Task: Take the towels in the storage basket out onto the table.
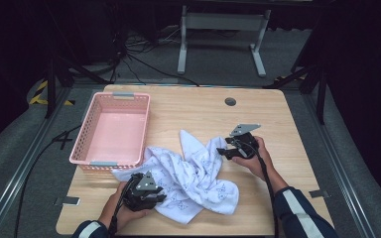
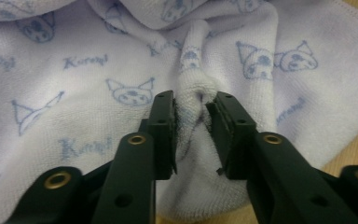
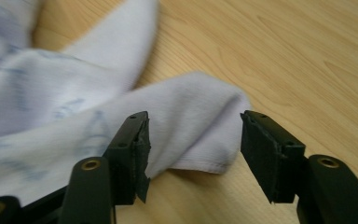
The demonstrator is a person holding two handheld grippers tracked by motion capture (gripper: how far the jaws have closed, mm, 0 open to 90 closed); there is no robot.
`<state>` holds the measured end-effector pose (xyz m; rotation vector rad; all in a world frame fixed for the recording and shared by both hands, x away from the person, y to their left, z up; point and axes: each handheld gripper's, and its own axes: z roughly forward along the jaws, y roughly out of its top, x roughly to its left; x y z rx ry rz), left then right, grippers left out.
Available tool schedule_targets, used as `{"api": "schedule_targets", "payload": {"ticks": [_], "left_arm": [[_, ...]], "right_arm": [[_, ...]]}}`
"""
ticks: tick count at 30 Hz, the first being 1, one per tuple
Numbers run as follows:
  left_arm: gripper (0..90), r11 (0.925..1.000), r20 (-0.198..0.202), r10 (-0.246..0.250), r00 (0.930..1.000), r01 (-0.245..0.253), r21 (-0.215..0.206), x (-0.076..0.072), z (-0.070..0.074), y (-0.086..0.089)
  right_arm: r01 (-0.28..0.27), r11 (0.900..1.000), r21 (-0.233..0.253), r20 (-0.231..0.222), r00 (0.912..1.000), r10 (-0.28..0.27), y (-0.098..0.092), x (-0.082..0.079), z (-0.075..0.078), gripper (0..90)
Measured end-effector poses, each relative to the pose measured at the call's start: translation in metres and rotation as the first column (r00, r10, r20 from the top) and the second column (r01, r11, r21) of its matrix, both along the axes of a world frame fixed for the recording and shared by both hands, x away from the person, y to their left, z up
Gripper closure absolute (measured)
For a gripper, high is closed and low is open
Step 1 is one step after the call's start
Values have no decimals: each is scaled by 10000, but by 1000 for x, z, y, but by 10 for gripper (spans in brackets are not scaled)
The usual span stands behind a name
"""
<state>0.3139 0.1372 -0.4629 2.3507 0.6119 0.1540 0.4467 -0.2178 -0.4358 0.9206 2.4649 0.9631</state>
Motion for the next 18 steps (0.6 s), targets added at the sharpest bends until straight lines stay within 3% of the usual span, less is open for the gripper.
{"api": "schedule_targets", "payload": {"ticks": [1, 3, 5, 6, 7, 8, 9, 10, 12, 18], "left_arm": [[732, 10000, -8, 12, 10000, -12, 30, 0, 0, 1], [750, 10000, -7, 38, 10000, -38, 39, 1, 0, 1], [754, 9999, 62, 54, 10000, -55, 124, -1, 1, 0], [757, 9999, 42, 83, 10000, -83, 114, 0, 1, 1], [761, 9999, 42, 83, 10000, -83, 114, 0, 1, 1], [766, 9999, -14, 109, 9999, -109, 112, 0, 1, 1], [767, 9999, -14, 99, 9999, -99, 73, 0, 1, 2], [767, 9999, -14, 99, 9999, -99, 73, 0, 1, 2], [768, 9999, -49, 90, 9999, -89, 89, -1, 1, 3], [788, 9997, -263, 31, 9996, -24, 263, -2, 3, 5]], "right_arm": [[116, 9996, -240, 98, 9999, -114, 2, 3, -4, 471], [169, 9990, -403, -221, 9996, -178, 2, 10, -12, 463], [261, 9984, -508, -232, 9994, -273, 3, 12, -16, 482], [46, 9998, -170, -372, 9993, -52, 1, 14, -16, 596], [46, 9998, -170, -372, 9993, -52, 1, 14, -16, 596], [-106, 9997, -202, -411, 9991, 97, 1, 13, -15, 764], [-53, 9993, -375, -328, 9995, 41, 1, 12, -14, 815], [-53, 9993, -375, -328, 9995, 41, 1, 12, -14, 815], [224, 9963, -833, -124, 9996, -235, -4, 12, -13, 849], [1041, 9890, -1050, 210, 9945, -1024, -37, 14, -4, 860]]}}
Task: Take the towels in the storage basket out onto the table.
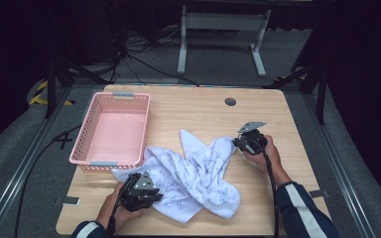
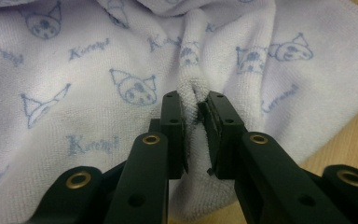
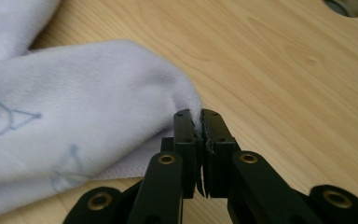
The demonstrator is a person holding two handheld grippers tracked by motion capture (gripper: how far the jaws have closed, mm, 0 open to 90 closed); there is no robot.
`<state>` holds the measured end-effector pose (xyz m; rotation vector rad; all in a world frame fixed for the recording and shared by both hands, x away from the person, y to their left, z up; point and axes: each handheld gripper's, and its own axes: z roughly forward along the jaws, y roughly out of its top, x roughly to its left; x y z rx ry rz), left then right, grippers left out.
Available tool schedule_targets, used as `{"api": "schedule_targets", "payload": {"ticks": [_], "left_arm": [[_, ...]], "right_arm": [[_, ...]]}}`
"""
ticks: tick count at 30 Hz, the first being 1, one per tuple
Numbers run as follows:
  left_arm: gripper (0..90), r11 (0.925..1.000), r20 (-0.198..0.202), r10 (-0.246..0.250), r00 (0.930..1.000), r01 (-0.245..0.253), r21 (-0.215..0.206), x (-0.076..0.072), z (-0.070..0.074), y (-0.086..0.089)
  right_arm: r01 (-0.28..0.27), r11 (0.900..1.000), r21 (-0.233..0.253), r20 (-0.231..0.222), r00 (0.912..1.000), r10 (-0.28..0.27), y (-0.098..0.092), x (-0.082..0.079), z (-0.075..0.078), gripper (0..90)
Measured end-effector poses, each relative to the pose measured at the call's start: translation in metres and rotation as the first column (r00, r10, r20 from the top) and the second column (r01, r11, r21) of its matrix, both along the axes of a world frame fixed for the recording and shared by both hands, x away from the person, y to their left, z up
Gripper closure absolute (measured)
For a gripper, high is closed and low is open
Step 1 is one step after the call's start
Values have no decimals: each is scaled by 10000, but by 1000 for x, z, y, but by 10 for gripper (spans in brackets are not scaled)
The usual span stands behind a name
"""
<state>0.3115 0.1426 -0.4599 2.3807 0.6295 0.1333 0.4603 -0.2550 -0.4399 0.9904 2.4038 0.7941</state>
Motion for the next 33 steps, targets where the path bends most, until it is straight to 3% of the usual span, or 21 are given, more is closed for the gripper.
{"api": "schedule_targets", "payload": {"ticks": [2, 3, 5, 6, 8, 9, 11, 12, 16, 19, 22, 24, 25, 26, 28, 29, 30, 33], "left_arm": [[792, 10000, -44, -59, 10000, 59, -16, -1, 0, 1], [793, 9999, -176, -149, 9997, 150, 3, -4, 1, 3], [794, 9994, -458, -279, 9986, 287, 168, -7, 3, 8], [795, 9998, -452, -208, 9988, 209, 10, -8, 2, 9], [796, 9996, -668, -282, 9974, 288, 81, -12, 3, 13], [797, 9996, -668, -282, 9974, 288, 81, -12, 3, 13], [797, 9995, -765, -288, 9967, 296, 84, -15, 3, 15], [797, 9993, -828, -332, 9960, 344, 138, -16, 4, 16], [797, 9986, -1067, -438, 9933, 467, 244, -22, 5, 22], [787, 9984, -1045, -490, 9933, 516, 220, -26, 7, 25], [747, 9987, -884, -514, 9948, 517, 19, -27, 11, 24], [728, 9983, -679, -562, 9961, 549, -210, -27, 15, 22], [692, 9983, -611, -460, 9971, 437, -387, -26, 17, 21], [685, 9970, -540, -501, 9973, 467, -614, -25, 20, 20], [628, 9959, -300, -468, 9985, 443, -789, -23, 22, 17], [628, 9968, -124, -242, 9996, 232, -768, -21, 24, 14], [587, 9966, -3, -63, 10000, 63, -818, -16, 24, 9], [503, 9959, 315, 595, 9977, -572, -698, -10, 22, 7]], "right_arm": [[159, 9999, 27, 58, 9999, -159, -6, 0, 2, 860], [538, 9985, 108, 120, 9985, -539, -25, 0, 6, 861], [871, 9961, 109, 224, 9959, -874, -37, 0, 9, 861], [1170, 9931, 118, 327, 9926, -1173, -47, 0, 11, 861], [1640, 9861, 268, 391, 9855, -1649, -63, 0, 13, 860], [1640, 9861, 268, 391, 9855, -1649, -63, 0, 13, 860], [2154, 9765, 52, 574, 9748, -2154, -81, -1, 16, 860], [2531, 9674, 130, 591, 9655, -2534, -91, -1, 16, 860], [3575, 9334, -310, 790, 9318, -3542, -126, -3, 14, 859], [4126, 9108, -172, 690, 9092, -4106, -146, -6, 13, 857], [4381, 8986, -238, 884, 8963, -4346, -157, -9, 15, 809], [4322, 9013, -287, 933, 8989, -4281, -155, -11, 17, 711], [4374, 8987, -301, 1103, 8951, -4320, -153, -12, 19, 688], [4286, 9032, -231, 1202, 8981, -4231, -150, -14, 23, 653], [3873, 9217, 239, 1474, 9105, -3864, -135, -16, 31, 558], [3873, 9217, 239, 1474, 9105, -3864, -135, -16, 31, 558], [3037, 9507, 631, 1502, 9388, -3099, -113, -15, 38, 564], [1910, 9787, 747, 1539, 9675, -2006, -80, -10, 39, 553]]}}
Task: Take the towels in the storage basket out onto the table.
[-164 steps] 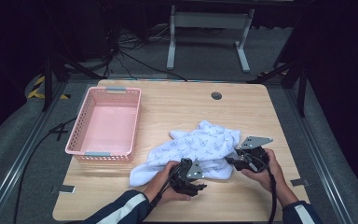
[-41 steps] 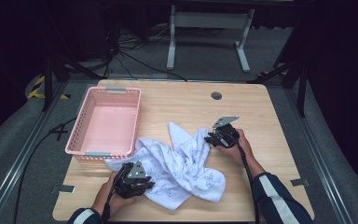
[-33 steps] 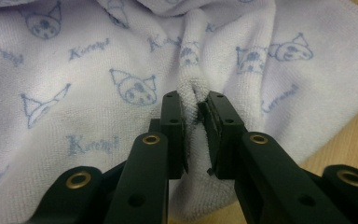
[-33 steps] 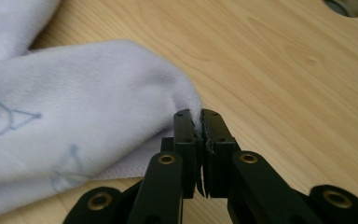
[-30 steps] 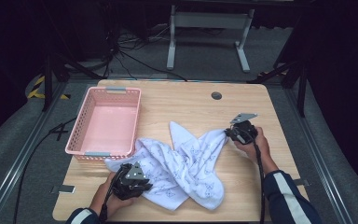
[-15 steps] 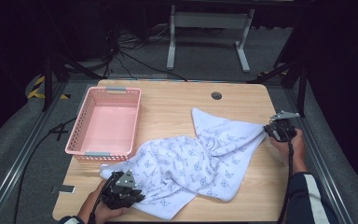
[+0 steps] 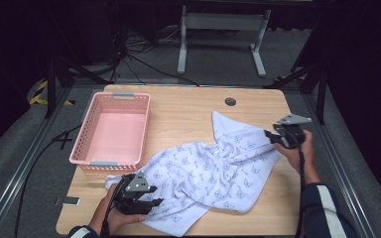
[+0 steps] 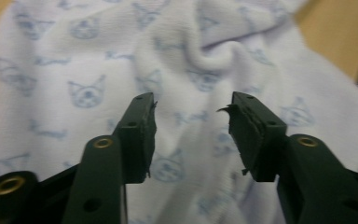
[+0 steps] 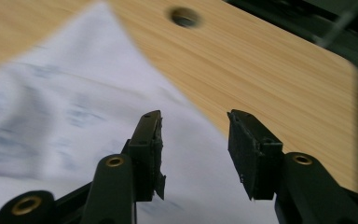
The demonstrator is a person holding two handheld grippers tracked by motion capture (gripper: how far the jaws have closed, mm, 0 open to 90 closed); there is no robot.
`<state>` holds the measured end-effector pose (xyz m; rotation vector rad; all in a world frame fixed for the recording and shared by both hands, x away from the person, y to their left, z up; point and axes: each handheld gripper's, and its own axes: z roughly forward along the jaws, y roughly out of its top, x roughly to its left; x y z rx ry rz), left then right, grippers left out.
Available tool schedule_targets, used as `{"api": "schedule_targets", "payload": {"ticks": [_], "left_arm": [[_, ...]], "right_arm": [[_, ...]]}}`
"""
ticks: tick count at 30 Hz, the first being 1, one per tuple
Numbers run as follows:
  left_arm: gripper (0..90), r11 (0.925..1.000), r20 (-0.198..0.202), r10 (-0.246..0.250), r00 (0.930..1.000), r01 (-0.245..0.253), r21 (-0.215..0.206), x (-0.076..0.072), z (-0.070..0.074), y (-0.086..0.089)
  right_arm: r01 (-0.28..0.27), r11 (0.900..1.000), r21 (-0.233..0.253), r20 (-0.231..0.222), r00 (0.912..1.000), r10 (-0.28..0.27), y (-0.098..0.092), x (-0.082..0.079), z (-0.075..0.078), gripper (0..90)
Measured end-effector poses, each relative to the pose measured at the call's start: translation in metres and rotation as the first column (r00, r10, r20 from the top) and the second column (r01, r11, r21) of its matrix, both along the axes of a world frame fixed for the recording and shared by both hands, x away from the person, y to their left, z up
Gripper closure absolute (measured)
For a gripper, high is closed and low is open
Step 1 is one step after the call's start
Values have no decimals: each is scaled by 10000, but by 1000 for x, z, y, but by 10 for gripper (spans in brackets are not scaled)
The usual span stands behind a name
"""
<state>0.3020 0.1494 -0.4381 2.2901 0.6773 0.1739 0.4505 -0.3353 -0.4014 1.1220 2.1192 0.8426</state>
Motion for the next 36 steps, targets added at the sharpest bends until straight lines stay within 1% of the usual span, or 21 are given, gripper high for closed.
{"api": "schedule_targets", "payload": {"ticks": [1, 2, 3, 5, 7, 9, 10, 11, 13, 16, 18, 19, 20, 22, 24, 25, 26, 27, 31, 34, 36], "left_arm": [[500, 10000, 4, 92, 10000, -92, -31, 1, -1, 1], [494, 10000, 4, 92, 10000, -92, -31, 1, -1, 1], [484, 9977, 263, 664, 9974, -667, 87, 4, -3, 6], [506, 9965, -18, 837, 9965, -837, 22, 8, -6, 13], [529, 9937, -115, 1117, 9937, -1116, 102, 12, -10, 16], [578, 9941, -259, 1071, 9939, -1066, 207, 15, -16, 16], [600, 9941, -259, 1071, 9939, -1066, 207, 15, -16, 16], [601, 9936, -373, 963, 9947, -938, 631, 16, -20, 14], [616, 9941, -414, 810, 9959, -777, 763, 17, -22, 13], [668, 9936, -360, 772, 9964, -739, 853, 15, -22, 14], [693, 9943, -357, 808, 9961, -781, 732, 13, -23, 16], [727, 9939, -396, 800, 9960, -767, 787, 12, -23, 16], [743, 9941, -425, 780, 9960, -744, 792, 11, -23, 17], [766, 9946, -559, 761, 9955, -718, 749, 8, -23, 19], [811, 9945, -587, 734, 9956, -687, 786, 7, -23, 20], [833, 9955, -688, 670, 9954, -620, 718, 5, -23, 21], [844, 9965, -880, 497, 9949, -435, 717, 4, -22, 23], [856, 9968, -885, 425, 9952, -362, 717, 2, -22, 23], [866, 9937, -1028, -5, 9947, 120, 1113, -10, -19, 25], [866, 9924, -1289, -138, 9916, 293, 1191, -17, -18, 31], [866, 9929, -1497, -221, 9885, 393, 1126, -21, -18, 35]], "right_arm": [[-517, 9986, 72, -188, 9985, 519, 17, 4, -1, 545], [-707, 9975, 6, -291, 9971, 707, 28, 7, -1, 535], [-1183, 9930, 17, -466, 9919, 1182, 45, 13, -2, 534], [-1632, 9862, 286, -743, 9835, 1649, 67, 21, -3, 540], [-2030, 9789, 244, -1043, 9733, 2045, 93, 33, -6, 530], [-2000, 9798, -13, -1397, 9702, 1978, 112, 44, -12, 525], [-2000, 9798, -13, -1397, 9702, 1978, 112, 44, -12, 525], [-2028, 9792, -109, -1731, 9648, 1979, 126, 55, -18, 504], [-1889, 9815, -321, -1822, 9666, 1801, 132, 60, -21, 499], [-1775, 9832, -415, -2394, 9572, 1627, 146, 76, -32, 478], [-1723, 9842, -407, -2682, 9508, 1553, 150, 82, -37, 507], [-1597, 9847, -696, -2786, 9509, 1345, 152, 86, -41, 524], [-1548, 9864, -551, -2726, 9527, 1343, 151, 87, -42, 558], [-1428, 9871, -717, -2588, 9585, 1199, 150, 89, -41, 714], [-1378, 9881, -689, -2547, 9600, 1162, 146, 91, -39, 812], [-1317, 9881, -788, -2401, 9646, 1094, 145, 91, -36, 834], [-1210, 9895, -793, -2163, 9710, 1014, 142, 92, -33, 838], [-1035, 9933, -524, -1909, 9773, 917, 138, 92, -28, 838], [-573, 9984, -24, -1153, 9917, 567, 123, 94, -12, 842], [-114, 9999, -83, -805, 9967, 107, 109, 96, -3, 842], [175, 9997, 140, -663, 9977, -165, 98, 98, 1, 838]]}}
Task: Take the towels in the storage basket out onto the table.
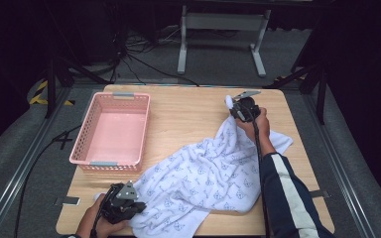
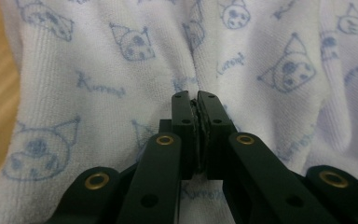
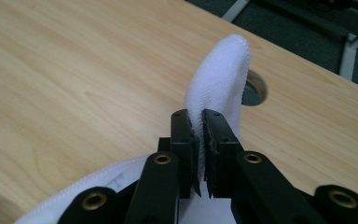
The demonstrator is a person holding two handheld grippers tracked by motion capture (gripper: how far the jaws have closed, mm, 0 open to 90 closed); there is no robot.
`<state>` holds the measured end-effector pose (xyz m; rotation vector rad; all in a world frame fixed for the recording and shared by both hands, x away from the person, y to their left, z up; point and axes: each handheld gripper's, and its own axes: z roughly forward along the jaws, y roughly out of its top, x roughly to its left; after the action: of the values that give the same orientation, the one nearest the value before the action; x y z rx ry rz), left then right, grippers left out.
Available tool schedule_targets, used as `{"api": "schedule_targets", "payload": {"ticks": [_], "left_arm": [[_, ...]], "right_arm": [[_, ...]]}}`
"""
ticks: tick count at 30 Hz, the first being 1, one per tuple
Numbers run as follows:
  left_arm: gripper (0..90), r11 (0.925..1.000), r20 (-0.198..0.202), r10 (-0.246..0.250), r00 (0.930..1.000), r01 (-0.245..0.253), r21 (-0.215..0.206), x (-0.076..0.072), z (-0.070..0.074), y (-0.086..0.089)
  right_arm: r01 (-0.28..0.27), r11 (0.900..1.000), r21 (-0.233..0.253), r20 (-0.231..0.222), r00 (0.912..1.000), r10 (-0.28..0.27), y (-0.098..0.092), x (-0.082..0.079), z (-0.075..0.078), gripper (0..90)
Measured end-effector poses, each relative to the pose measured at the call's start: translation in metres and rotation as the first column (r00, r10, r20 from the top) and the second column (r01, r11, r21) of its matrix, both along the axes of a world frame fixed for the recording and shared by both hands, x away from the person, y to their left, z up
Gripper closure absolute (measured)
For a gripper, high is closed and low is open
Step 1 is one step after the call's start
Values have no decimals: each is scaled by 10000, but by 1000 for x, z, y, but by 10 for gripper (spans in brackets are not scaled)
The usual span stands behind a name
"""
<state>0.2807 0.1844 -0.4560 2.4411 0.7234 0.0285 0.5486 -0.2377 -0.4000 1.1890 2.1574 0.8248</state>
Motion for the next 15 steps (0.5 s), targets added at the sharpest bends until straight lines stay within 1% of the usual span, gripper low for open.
{"api": "schedule_targets", "payload": {"ticks": [2, 3, 4, 5, 6, 7, 8, 9, 10, 11, 12, 13, 14, 15], "left_arm": [[864, 9999, -51, -155, 9999, 155, 31, -4, 0, 2], [862, 9998, -89, -176, 9998, 176, 19, -6, 0, 2], [847, 9998, -84, -194, 9998, 194, -17, -6, 1, 3], [800, 9999, -21, -12, 10000, 12, -138, -6, 0, 3], [758, 9999, -45, 67, 10000, -68, -117, -5, 1, 4], [755, 9998, 165, 115, 9998, -112, -177, -4, 3, 4], [733, 9986, 543, 366, 9979, -345, -394, -2, 5, 4], [652, 9971, 699, 616, 9957, -582, -497, 0, 8, 4], [646, 9965, 854, 626, 9944, -574, -613, 2, 10, 3], [640, 9964, 1181, 590, 9912, -513, -671, 5, 11, 1], [636, 9963, 1436, 703, 9871, -624, -586, 7, 12, -2], [617, 9951, 1700, 939, 9810, -871, -465, 10, 13, -6], [613, 9953, 1780, 903, 9799, -824, -514, 15, 13, -10], [607, 9953, 1774, 870, 9803, -780, -571, 18, 14, -13]], "right_arm": [[341, 9994, -91, 205, 9992, -339, -10, 0, 3, 827], [494, 9988, -43, 323, 9983, -493, -16, 0, 5, 803], [700, 9975, 90, 291, 9971, -703, -22, 1, 6, 778], [820, 9966, 86, 327, 9961, -822, -27, 0, 7, 723], [880, 9961, 119, 346, 9955, -883, -30, -1, 7, 627], [941, 9952, 285, 207, 9953, -947, -34, -2, 8, 599], [899, 9949, 455, 26, 9959, -901, -38, -4, 9, 588], [646, 9954, 704, -75, 9979, -642, -43, -9, 9, 548], [358, 9962, 789, -89, 9993, -352, -46, -15, 9, 564], [8, 9967, 811, -150, 9999, 4, -48, -22, 9, 575], [-355, 9960, 816, -278, 9989, 379, -51, -30, 9, 570], [-602, 9944, 868, -411, 9971, 640, -53, -36, 8, 572], [-898, 9927, 806, -490, 9944, 939, -55, -46, 6, 568], [-1281, 9894, 680, -682, 9888, 1327, -57, -59, 4, 559]]}}
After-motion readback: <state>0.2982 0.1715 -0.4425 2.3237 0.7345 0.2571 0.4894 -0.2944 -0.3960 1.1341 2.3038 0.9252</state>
